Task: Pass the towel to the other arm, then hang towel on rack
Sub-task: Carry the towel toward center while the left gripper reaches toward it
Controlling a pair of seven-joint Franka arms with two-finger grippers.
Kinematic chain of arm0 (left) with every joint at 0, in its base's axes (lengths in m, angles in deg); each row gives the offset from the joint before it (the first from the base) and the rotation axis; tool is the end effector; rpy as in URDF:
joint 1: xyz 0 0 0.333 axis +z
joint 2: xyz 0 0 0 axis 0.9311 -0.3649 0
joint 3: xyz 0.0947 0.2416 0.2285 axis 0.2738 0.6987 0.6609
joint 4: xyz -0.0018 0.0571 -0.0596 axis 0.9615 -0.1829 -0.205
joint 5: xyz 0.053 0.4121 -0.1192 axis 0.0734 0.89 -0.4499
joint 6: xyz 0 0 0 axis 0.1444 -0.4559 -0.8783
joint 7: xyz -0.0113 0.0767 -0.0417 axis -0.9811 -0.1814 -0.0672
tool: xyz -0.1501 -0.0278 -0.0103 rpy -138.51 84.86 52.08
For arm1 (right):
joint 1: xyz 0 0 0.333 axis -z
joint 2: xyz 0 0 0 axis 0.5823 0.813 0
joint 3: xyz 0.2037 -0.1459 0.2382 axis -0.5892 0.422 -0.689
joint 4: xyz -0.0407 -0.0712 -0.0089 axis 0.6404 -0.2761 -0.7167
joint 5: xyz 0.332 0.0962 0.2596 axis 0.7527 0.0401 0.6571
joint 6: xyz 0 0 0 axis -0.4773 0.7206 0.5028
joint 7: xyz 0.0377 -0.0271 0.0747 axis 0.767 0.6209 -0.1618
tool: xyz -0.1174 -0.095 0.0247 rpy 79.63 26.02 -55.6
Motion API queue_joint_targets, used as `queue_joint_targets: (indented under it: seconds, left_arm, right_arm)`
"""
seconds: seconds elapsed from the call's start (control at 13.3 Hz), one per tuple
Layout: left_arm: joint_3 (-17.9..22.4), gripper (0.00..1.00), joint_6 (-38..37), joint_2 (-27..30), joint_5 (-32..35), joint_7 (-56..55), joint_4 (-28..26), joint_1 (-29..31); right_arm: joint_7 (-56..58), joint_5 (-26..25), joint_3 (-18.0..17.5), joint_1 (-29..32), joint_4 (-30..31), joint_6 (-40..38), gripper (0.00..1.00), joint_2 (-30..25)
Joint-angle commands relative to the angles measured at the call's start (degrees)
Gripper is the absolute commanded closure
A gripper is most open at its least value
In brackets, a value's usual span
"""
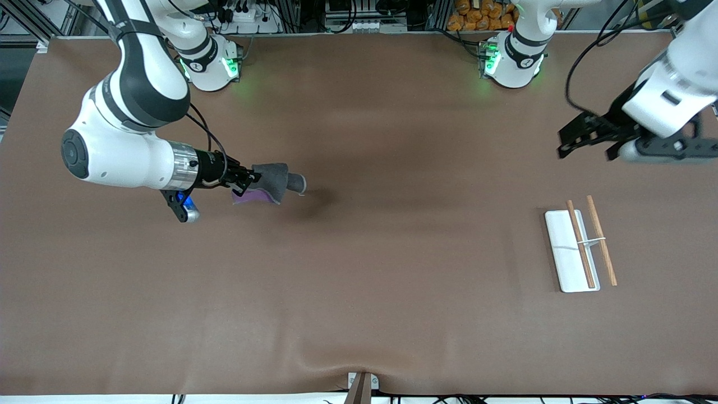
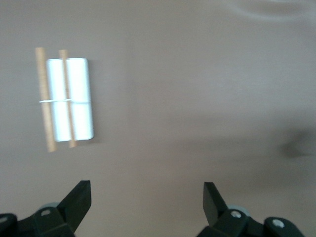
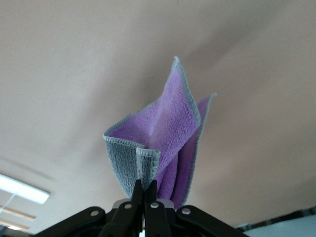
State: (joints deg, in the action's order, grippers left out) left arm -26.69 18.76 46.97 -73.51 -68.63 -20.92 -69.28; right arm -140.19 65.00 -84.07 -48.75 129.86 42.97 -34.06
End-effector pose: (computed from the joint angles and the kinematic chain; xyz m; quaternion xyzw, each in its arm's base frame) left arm 0.6042 -0.1399 0.5969 0.9970 -0.0047 0.0272 0.0721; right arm 0.6003 0.2443 0.4125 -0.8634 0.4041 0.2382 0.1858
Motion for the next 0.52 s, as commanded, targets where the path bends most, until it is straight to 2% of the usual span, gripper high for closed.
queue_joint_targets:
  seconds: [0.0, 0.22, 0.45]
  left_arm:
    - [-0.94, 0.00, 4.46, -4.91, -5.50, -0.79, 1.90, -0.46]
    - [-1.47, 0.00, 10.69, -10.54, -7.01, -6.47, 3.57, -5.19]
    - [-1.56, 0.00, 19.48, -13.89, -8.14, -23.42, 4.19, -11.53]
  right_arm:
    - [-4.97, 5.09, 0.14, -2.57, -2.80, -0.85, 1.00, 0.45]
    - [-18.48, 5.54, 0.23, -8.55, -7.46, 3.26, 1.00, 1.49]
    - [-30.88, 6.50, 0.23, -15.05, -9.49, 12.48, 1.00, 3.60]
